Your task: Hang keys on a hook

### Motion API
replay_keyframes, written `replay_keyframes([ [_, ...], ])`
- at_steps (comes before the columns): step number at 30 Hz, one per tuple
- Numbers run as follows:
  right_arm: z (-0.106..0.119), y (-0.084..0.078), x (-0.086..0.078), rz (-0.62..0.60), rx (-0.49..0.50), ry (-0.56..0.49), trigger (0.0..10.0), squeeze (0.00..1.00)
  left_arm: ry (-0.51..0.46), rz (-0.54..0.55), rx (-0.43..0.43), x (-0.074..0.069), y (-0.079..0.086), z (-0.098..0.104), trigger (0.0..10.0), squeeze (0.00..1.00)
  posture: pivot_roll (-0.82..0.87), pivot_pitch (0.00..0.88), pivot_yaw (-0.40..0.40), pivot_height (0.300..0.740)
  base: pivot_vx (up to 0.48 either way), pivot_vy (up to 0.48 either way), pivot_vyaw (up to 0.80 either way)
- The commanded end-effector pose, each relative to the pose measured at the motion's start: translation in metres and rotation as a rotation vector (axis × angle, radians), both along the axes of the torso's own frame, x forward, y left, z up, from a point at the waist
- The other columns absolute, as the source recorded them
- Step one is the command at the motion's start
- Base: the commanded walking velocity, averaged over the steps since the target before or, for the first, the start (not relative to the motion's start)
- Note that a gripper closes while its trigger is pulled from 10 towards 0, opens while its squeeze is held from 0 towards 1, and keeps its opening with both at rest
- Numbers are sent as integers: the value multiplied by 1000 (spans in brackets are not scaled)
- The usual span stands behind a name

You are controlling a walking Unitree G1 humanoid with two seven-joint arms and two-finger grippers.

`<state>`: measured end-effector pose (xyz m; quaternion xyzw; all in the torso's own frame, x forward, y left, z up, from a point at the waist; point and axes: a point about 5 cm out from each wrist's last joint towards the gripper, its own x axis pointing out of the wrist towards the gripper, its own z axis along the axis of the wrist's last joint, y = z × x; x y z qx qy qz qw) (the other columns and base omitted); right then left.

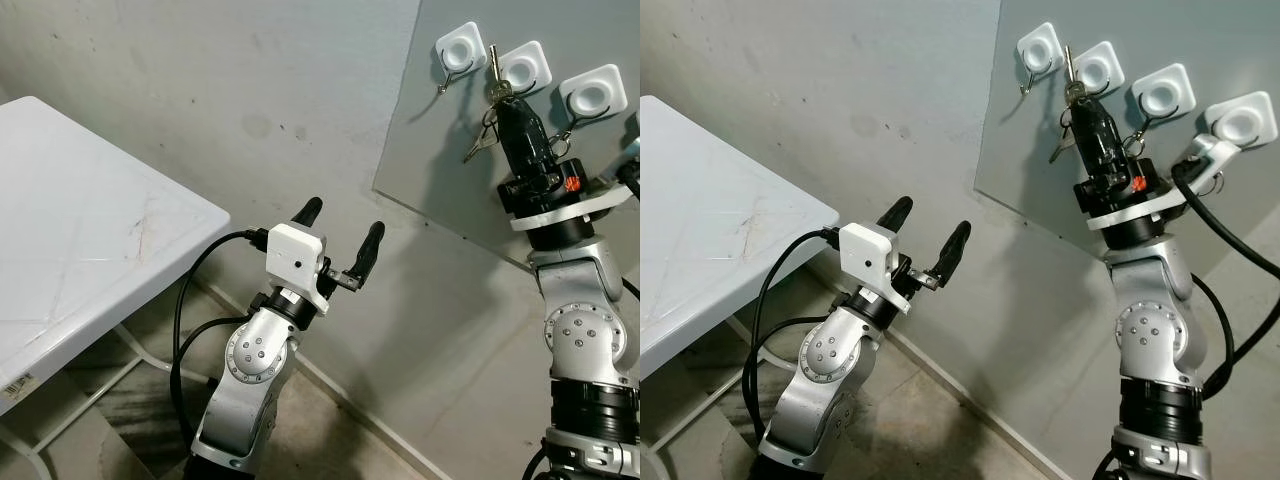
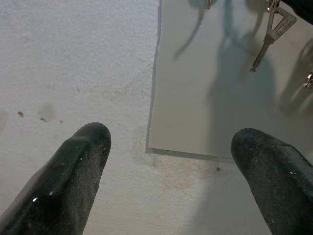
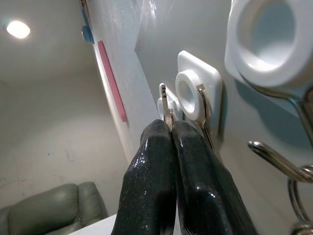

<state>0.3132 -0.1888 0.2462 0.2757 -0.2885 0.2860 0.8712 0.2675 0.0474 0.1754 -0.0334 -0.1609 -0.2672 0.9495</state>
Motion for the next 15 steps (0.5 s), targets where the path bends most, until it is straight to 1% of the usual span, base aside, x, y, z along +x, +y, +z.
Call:
replay_keyframes([
  [1, 12, -10, 4, -54, -3, -33, 10000, 0, -10, -20, -34, -4, -9, 5, 10000, 0, -35, 52, -76, 740, 0, 0, 0],
  [12, 13, -6, 6, -52, -38, -42, 10000, 0, -11, -16, -36, -5, -8, 5, 10000, 0, -32, 53, -77, 740, 0, 0, 0],
  [14, 8, -4, 8, -40, -85, -16, 10000, 0, -10, -18, -36, -5, -8, 5, 10000, 0, -32, 55, -77, 740, 0, 0, 0],
  [15, 8, -4, 8, -38, -89, -14, 10000, 0, -10, -19, -36, -5, -8, 5, 10000, 0, -31, 55, -77, 740, 0, 0, 0],
])
